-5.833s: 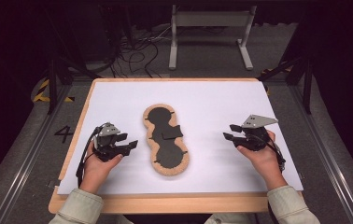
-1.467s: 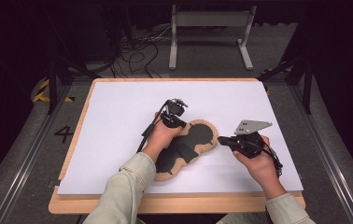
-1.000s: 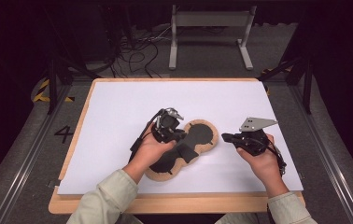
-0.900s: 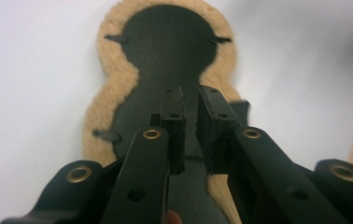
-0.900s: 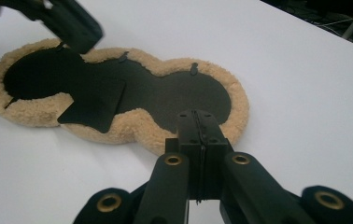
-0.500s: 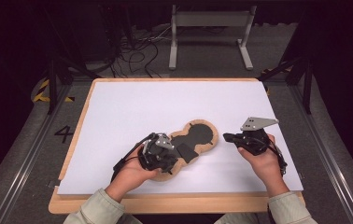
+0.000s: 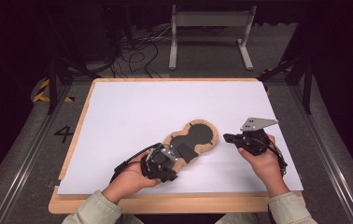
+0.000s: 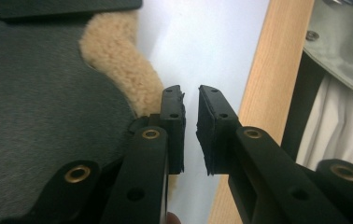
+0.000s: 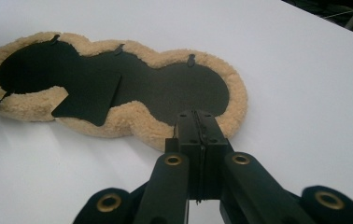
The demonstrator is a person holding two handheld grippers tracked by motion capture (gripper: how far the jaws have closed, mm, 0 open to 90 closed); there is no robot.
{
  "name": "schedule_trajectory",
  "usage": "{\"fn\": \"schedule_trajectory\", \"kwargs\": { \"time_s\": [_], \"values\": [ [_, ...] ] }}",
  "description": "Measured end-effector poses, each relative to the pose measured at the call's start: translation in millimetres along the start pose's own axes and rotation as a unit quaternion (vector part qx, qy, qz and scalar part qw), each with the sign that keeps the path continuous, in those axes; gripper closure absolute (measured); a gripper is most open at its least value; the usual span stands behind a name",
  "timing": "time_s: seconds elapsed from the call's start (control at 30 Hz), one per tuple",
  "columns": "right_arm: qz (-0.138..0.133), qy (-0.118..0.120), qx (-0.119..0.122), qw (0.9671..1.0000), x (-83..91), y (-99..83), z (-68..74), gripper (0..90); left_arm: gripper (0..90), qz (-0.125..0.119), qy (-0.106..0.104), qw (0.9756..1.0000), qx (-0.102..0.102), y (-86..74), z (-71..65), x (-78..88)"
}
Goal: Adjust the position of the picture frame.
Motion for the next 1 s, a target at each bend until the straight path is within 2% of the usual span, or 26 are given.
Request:
{"fn": "schedule_trajectory", "kwargs": {
  "time_s": [0.13,0.2,0.27,0.33,0.4,0.43,0.53,0.63,0.7,0.77,0.8,0.83,0.87,0.9,0.93,1.0],
  "values": [
    [0.001,0.000,0.002,1.0000,-0.6,0.3,0.6,90.0,81.2,0.022,0.011,0.9996,-0.009,2.4,-4.1,-9.3],
    [0.002,0.001,0.002,1.0000,-1.1,0.4,0.7,90.0,84.7,0.028,0.021,0.9994,-0.003,2.7,-3.3,-11.6],
    [0.002,0.001,0.002,1.0000,-1.2,0.2,0.5,90.0,89.7,0.028,0.019,0.9994,0.007,1.7,0.3,-10.2],
    [0.002,0.001,0.001,1.0000,-0.8,-0.2,0.0,90.0,90.0,0.027,0.014,0.9994,0.017,0.2,4.2,-9.6],
    [0.001,0.000,0.001,1.0000,-0.3,-0.4,-0.4,90.0,90.0,0.029,0.018,0.9993,0.017,0.3,4.2,-9.5],
    [0.000,-0.001,0.000,1.0000,0.4,-0.6,-1.0,90.0,90.0,0.035,0.028,0.9988,0.017,1.1,3.0,-9.2],
    [0.000,-0.001,-0.001,1.0000,0.8,-0.8,-1.4,90.0,90.0,0.038,0.038,0.9983,0.021,0.7,4.1,-8.3],
    [0.000,-0.002,-0.001,1.0000,1.0,-1.0,-1.3,90.0,90.0,0.042,0.065,0.9964,0.035,-2.8,9.5,-5.6],
    [0.000,-0.002,-0.002,1.0000,0.8,-1.0,-1.5,90.0,90.0,0.038,0.075,0.9953,0.050,-6.1,17.1,-3.2],
    [0.001,-0.001,-0.003,1.0000,0.2,-1.4,-1.9,90.0,90.0,0.036,0.078,0.9948,0.055,-7.1,19.4,-2.5],
    [0.004,-0.001,-0.003,1.0000,-0.8,-2.0,-2.4,90.0,90.0,0.032,0.097,0.9924,0.069,-9.6,25.3,-1.0],
    [0.004,-0.001,-0.003,1.0000,-0.8,-2.0,-2.4,90.0,90.0,0.032,0.097,0.9924,0.069,-9.6,25.3,-1.0],
    [0.004,-0.001,-0.004,1.0000,-1.6,-2.3,-2.6,90.0,90.0,0.030,0.104,0.9915,0.073,-10.8,27.8,-0.6],
    [0.004,-0.001,-0.004,1.0000,-1.7,-2.3,-2.6,90.0,90.0,0.022,0.115,0.9895,0.085,-13.0,32.8,-0.3],
    [0.005,-0.001,-0.004,1.0000,-1.7,-2.2,-2.6,90.0,90.0,0.022,0.115,0.9895,0.085,-13.0,32.8,-0.3],
    [0.005,-0.001,-0.004,1.0000,-1.8,-2.2,-2.7,90.0,90.0,0.017,0.126,0.9868,0.101,-15.4,36.9,-0.9]
  ]
}}
Point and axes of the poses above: each handheld gripper's, and its own axes: x roughly backward along the jaws, y roughly out of its top, z roughly to its left, the point moved 1 cm from there along -x, roughly forward along the jaws, and after that the axes turned 8 degrees about z, right-handed, at the moved point
